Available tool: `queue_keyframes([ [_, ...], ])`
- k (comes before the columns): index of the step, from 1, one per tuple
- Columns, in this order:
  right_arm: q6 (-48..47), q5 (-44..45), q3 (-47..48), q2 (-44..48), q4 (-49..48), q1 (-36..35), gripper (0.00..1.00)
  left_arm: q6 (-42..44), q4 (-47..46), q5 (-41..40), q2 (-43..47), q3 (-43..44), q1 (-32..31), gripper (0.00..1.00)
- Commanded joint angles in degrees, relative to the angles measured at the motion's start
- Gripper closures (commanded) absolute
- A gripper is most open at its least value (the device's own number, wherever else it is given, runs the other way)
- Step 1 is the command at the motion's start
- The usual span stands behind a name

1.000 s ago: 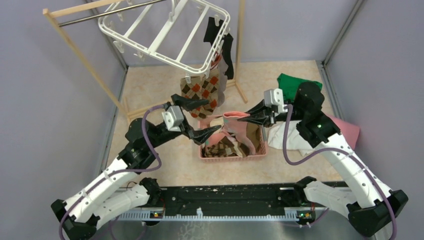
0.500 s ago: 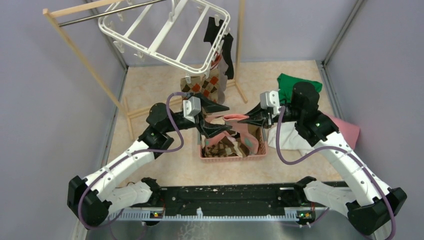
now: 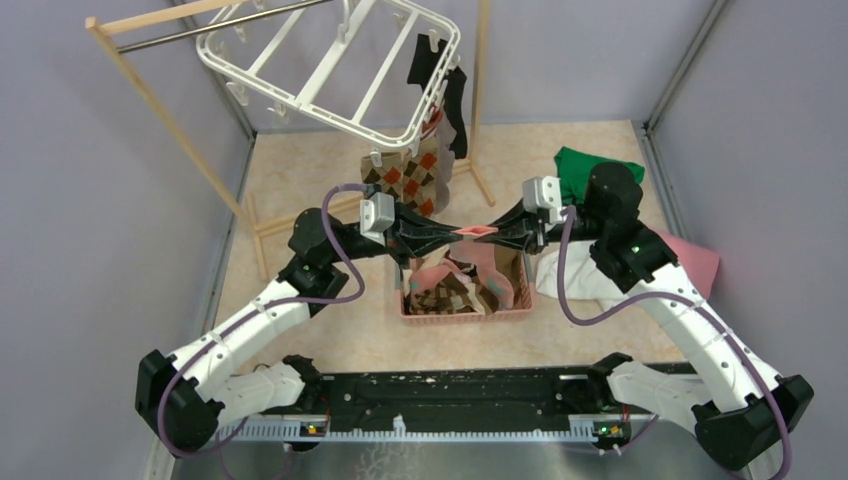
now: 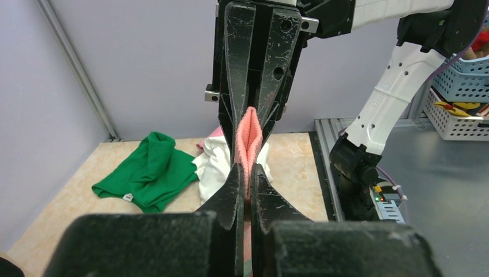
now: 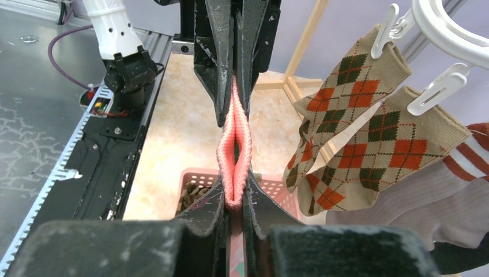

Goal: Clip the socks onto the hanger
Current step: Adjust the hanger at the center of the board.

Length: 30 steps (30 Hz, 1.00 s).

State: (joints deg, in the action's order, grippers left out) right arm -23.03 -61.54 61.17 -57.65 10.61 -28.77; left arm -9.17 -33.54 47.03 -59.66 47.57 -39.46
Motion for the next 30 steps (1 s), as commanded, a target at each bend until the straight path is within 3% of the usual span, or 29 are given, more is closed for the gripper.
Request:
queue_keyframes([
  [1, 5.25, -0.73, -0.31, 0.88, -6.59, 0.1, 0.85, -0.32, -5.61, -2.77, 1.96, -1.19, 0.14, 1.0],
  [4, 10.96, -1.84, -2.6, 1.67, -12.9, 0.49, 0.67, -1.98, -9.67, -5.58, 4.07, -4.05, 0.18, 1.0],
  [8, 20.17, -3.3, -5.59, 2.15, -23.39, 0.79, 0.63, -4.37, -12.89, -6.76, 5.32, -5.94, 0.18, 1.0],
  [20, 42.68, 1.68, -13.73, 0.49, -54.99, 0.52, 0.61, -10.07, -22.39, -8.76, 4.46, -6.75, 0.14, 1.0],
  [25, 44.33, 3.7, -13.88, -0.15, -59.09, -0.07, 0.63, -11.37, -24.38, -9.31, 3.39, -6.52, 0.17, 1.0],
  [28, 44.94, 4.54, -13.22, -0.7, -60.57, -0.29, 0.67, -11.73, -24.83, -9.28, 3.16, -6.5, 0.18, 1.0],
  [30, 45.48, 4.59, -12.61, -1.17, -61.3, -0.43, 0.8, -11.74, -24.76, -9.59, 3.04, -6.56, 0.18, 1.0],
])
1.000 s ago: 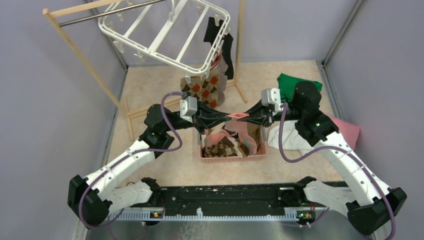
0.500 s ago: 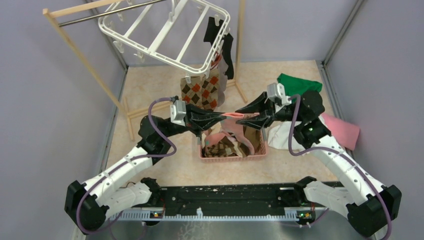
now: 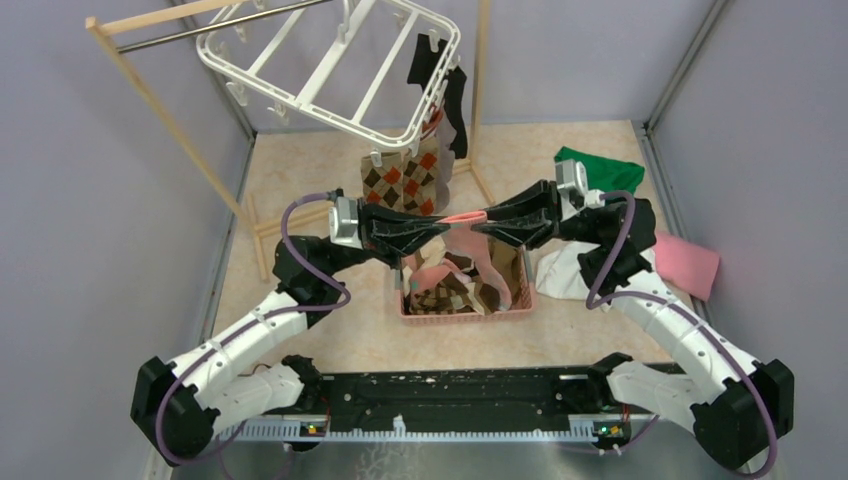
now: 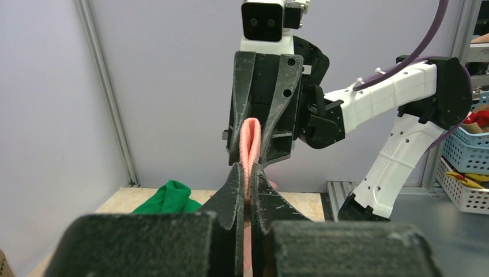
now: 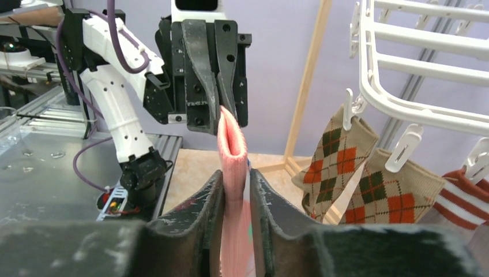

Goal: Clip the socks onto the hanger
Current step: Adjust the hanger at the center of the board.

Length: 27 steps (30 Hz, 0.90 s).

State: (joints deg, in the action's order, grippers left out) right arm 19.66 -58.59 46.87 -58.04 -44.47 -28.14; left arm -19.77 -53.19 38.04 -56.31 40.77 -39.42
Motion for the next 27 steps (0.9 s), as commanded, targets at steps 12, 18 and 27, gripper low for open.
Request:
queue_keyframes([
  [12, -1.29, 1.09, 4.49, -0.67, 7.44, -1.09, 1.0, 9.19, 32.99, -16.54, 9.95, 5.77, 3.28, 0.43],
  [18, -8.65, 1.99, 5.8, -1.11, 18.33, 0.25, 1.0, 11.35, 73.32, -29.85, 8.24, 24.66, 11.84, 0.06],
  [27, -15.61, -0.54, 11.06, -7.43, 25.68, 0.49, 1.0, 13.78, 69.39, -14.69, 6.26, 21.64, 28.97, 0.01],
])
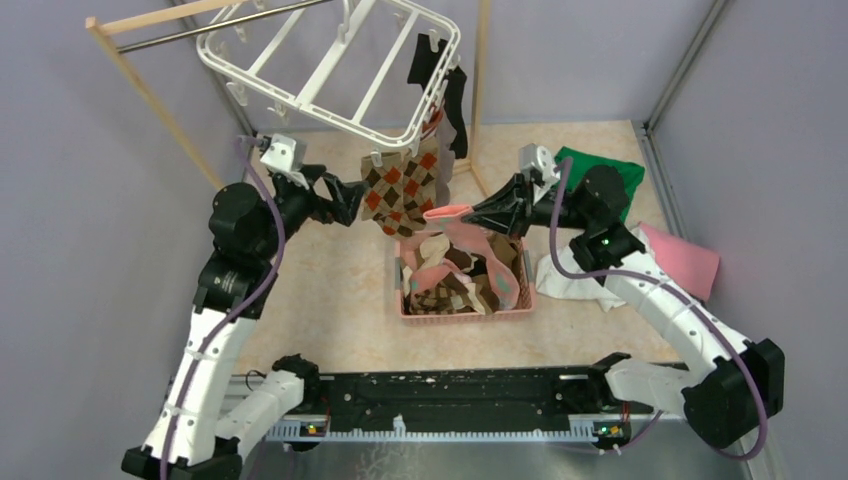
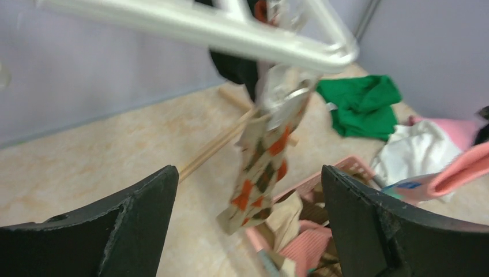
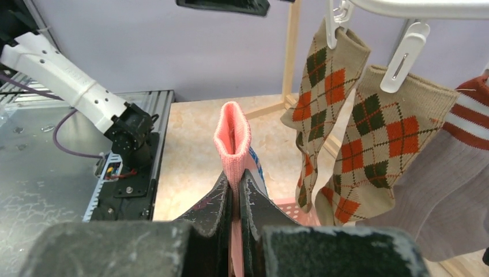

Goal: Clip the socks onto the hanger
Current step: Adjust the hanger at the center of the board.

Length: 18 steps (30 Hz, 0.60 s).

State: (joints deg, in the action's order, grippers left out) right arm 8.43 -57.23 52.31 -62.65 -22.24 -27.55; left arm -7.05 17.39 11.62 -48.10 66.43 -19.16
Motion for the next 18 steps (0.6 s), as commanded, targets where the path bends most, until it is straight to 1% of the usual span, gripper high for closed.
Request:
queue_keyframes([
  [1, -5.03, -2.06, 6.31, -3.48, 3.79, -0.24, 1.0, 0.19, -4.89, 18.03, -1.69, -6.33, 12.59, 0.01],
  [2, -5.54, -2.16, 6.69, -4.08, 3.67, -0.31, 1.0, -0.99, -9.9, 23.67, -1.26, -9.22, 16.93, 0.01],
  [3, -6.01, -2.26, 7.0, -4.56, 3.27, -0.49, 1.0, -3.13, -16.44, 28.59, -0.09, -12.54, 22.68, 0.01],
  [5, -6.26, -2.17, 7.05, -5.46, 1.51, -0.8, 1.0, -10.49, -33.66, 37.21, 1.76, -21.36, 29.23, 0.01],
  [6, -6.05, -1.95, 7.14, -5.87, 0.55, -0.86, 1.0, -15.13, -43.1, 39.7, 2.35, -25.76, 31.22, 0.01],
  [7, -5.73, -1.81, 7.2, -6.26, -0.32, -0.96, 1.0, -18.98, -52.91, 40.4, 2.68, -29.98, 32.29, 0.02],
  [8, -5.42, -1.64, 7.28, -6.72, -0.94, -0.95, 1.0, -21.68, -60.5, 40.17, 2.74, -33.02, 32.63, 0.01],
  [9, -5.22, -1.51, 7.42, -7.1, -1.33, -1.01, 1.0, -22.99, -65.79, 39.48, 2.28, -35.73, 32.71, 0.01],
  [10, -5.15, -1.44, 7.62, -7.45, -1.39, -1.01, 1.0, -23.86, -69.34, 39.08, 1.67, -36.41, 32.74, 0.01],
  [11, -5.3, -1.54, 7.7, -7.68, -1.4, -0.99, 1.0, -24.03, -70.92, 39.07, 0.74, -36.8, 32.8, 0.01],
  [14, -5.95, -1.56, 7.88, -8.42, -1.3, -1.0, 1.0, -21.28, -69.21, 39.01, -0.97, -35.47, 33.18, 0.02],
  [16, -5.92, -1.48, 7.77, -8.56, -1.34, -1.01, 1.0, -21.18, -70.36, 39.15, -1.52, -35.2, 33.66, 0.01],
  [18, -6.02, -1.15, 7.51, -8.62, -1.0, -0.97, 1.0, -24.24, -76.77, 41.74, -2.79, -35.35, 33.73, 0.01],
])
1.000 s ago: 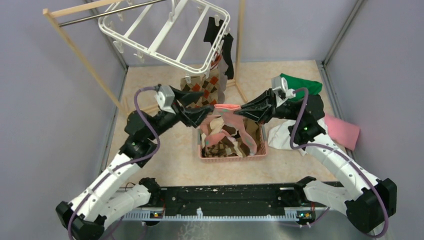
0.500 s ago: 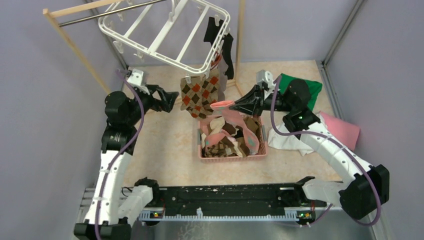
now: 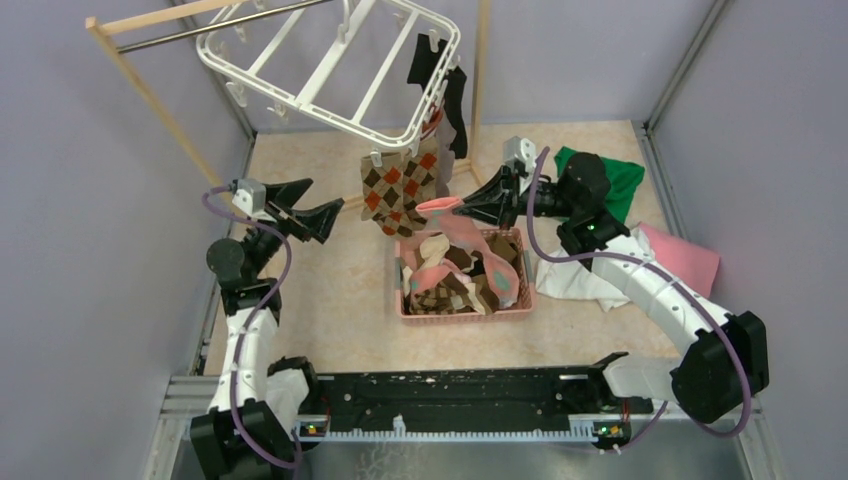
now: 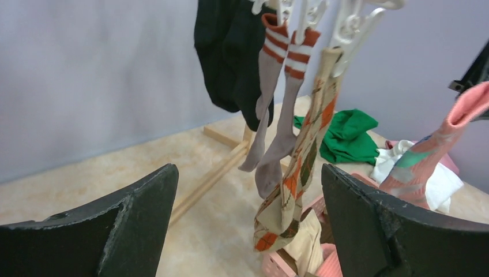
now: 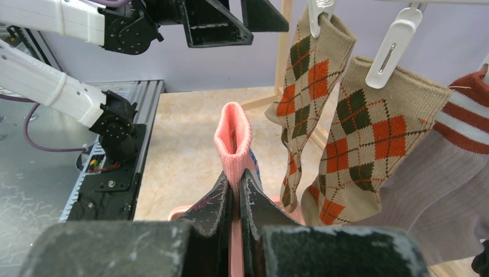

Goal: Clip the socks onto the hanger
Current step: Adjust the hanger at the center of the board.

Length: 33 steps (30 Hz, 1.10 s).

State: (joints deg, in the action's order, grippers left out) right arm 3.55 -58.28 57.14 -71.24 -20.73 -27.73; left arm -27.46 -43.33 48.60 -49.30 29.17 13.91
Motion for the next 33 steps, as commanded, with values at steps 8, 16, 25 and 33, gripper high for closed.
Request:
queue_keyframes([
  [8, -1.69, -0.33, 2.44, 0.46, -0.42, 1.96, 1.0, -2.0, -16.63, 10.86, -8.01, 3.35, -9.11, 0.06],
  [16, -1.55, 0.58, 1.67, 1.59, -0.47, 3.84, 1.0, 9.94, -7.41, -0.8, -14.52, 7.58, -20.44, 0.35],
  [25, -0.48, 1.2, 1.11, 2.44, -0.88, 5.53, 1.0, 7.87, -9.36, -4.03, -19.92, 11.91, -25.03, 0.88],
  [33, 5.62, 1.77, 1.77, 1.02, -3.8, 12.45, 1.0, 10.36, -9.68, -10.42, -27.65, 18.14, -34.08, 1.0],
])
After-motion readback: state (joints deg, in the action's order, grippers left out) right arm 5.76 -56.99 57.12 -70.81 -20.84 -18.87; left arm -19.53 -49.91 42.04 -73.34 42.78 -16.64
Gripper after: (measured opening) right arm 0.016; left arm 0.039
